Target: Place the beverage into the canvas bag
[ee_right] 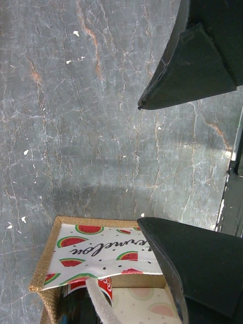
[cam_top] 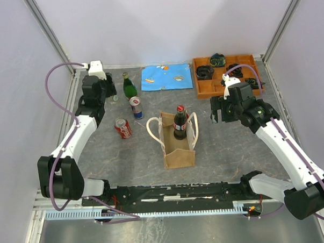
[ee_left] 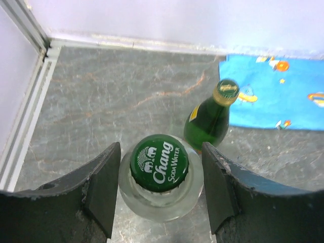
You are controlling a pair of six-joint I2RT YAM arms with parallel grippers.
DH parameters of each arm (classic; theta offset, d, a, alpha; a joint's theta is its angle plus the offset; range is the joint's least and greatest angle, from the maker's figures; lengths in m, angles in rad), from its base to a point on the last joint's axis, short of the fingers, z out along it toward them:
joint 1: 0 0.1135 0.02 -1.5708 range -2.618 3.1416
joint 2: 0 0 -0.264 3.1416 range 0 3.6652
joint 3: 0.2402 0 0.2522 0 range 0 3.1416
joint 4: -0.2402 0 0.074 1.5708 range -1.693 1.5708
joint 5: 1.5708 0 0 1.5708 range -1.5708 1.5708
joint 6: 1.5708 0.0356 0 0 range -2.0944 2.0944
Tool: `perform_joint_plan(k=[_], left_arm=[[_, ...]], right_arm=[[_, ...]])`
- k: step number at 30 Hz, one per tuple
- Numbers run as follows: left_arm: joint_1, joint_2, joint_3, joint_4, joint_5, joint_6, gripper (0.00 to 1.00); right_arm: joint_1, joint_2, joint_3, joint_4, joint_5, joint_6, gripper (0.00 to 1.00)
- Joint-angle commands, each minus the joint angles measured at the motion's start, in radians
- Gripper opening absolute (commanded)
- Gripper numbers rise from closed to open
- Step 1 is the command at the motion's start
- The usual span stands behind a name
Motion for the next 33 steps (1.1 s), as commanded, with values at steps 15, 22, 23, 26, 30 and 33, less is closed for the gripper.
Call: perform_joint_plan(k=[15,22,23,26,30,33], left_arm=[[-0.146,-0.160,0.323,0.015,0.206,-0.158,0.03],[-0.272,-0.171,0.321,-0.006,0.269,-0.228,0.03],[-0.292,-0.174,0.318,-0.014,0.271,-0.234,0.03],[-0.344,-0.179,0.301,-0.025,0.276,-0.249,0.03],[-0.394,-0.175,0.284,-0.031,0.286,-0.279,0.03],[-0.430,-0.169,0.274,-0.031,0.289,-0.292,0.03]], right_arm=[[0.003,-0.002,0.018,0.049,-0.020,-0.003,0.94],[0.003,-0.012,0.011,0.047,-0.019,-0.003,0.94],[0.002,-0.014,0.009,0.046,-0.019,-0.003,0.94],[0.003,-0.021,0.002,0.044,-0.017,-0.003,0.94],[0.003,-0.026,-0.005,0.042,-0.016,-0.002,0.94],[0.002,-0.029,-0.009,0.040,-0.016,-0.001,0.94]])
